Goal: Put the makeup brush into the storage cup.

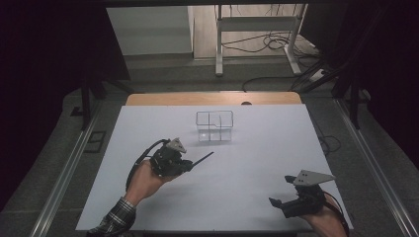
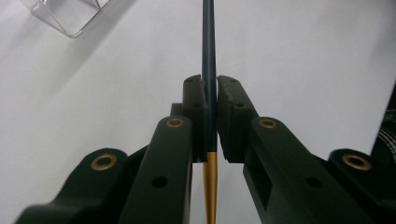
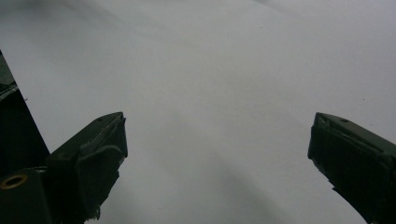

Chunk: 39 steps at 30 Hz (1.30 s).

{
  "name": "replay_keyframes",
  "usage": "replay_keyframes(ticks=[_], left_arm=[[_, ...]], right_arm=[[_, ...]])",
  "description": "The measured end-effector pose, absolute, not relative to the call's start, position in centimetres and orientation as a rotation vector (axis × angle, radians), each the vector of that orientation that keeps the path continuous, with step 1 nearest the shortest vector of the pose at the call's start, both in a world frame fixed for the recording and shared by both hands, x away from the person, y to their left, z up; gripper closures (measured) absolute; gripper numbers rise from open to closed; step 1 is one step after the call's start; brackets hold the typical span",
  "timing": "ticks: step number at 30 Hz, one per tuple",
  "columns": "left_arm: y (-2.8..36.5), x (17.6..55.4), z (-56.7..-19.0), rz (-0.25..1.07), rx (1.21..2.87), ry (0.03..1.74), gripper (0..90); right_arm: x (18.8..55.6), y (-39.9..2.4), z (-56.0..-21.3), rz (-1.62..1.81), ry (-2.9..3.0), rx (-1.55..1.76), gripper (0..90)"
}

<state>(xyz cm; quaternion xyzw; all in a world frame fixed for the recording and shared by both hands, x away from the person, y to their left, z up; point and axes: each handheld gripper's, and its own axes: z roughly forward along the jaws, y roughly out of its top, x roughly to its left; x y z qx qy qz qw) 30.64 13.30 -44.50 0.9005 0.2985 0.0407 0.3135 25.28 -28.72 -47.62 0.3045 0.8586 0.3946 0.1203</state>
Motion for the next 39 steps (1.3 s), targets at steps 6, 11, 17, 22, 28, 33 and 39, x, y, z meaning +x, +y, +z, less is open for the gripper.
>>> replay_keyframes(ticks=[6, 11, 17, 22, 28, 33, 39], left_arm=[[14.1, 29.9, -44.2, 0.112, 2.365, 0.779, 83.6], [14.6, 29.3, -44.2, 0.108, 2.37, 0.768, 83.6], [15.2, 28.4, -44.2, 0.107, 2.374, 0.764, 83.6], [15.5, 27.9, -44.2, 0.097, 2.372, 0.746, 83.6], [15.0, 27.4, -44.3, 0.077, 2.391, 0.696, 83.6], [14.5, 27.2, -44.3, 0.068, 2.409, 0.657, 83.6], [13.6, 27.0, -44.6, 0.046, 2.433, 0.624, 83.6]], right_arm=[[25.3, -28.6, -47.5, 1.147, 2.511, 0.892, 4.8], [25.2, -28.4, -47.3, 1.124, 2.519, 0.879, 4.8], [25.2, -28.0, -47.1, 1.114, 2.522, 0.874, 4.8], [25.1, -27.4, -46.8, 1.123, 2.517, 0.882, 2.8], [25.1, -26.4, -46.4, 1.136, 2.527, 0.861, 0.0], [25.0, -25.2, -46.1, 1.078, 2.553, 0.803, 0.9], [25.1, -23.9, -45.5, 1.027, 2.576, 0.74, 4.9]])
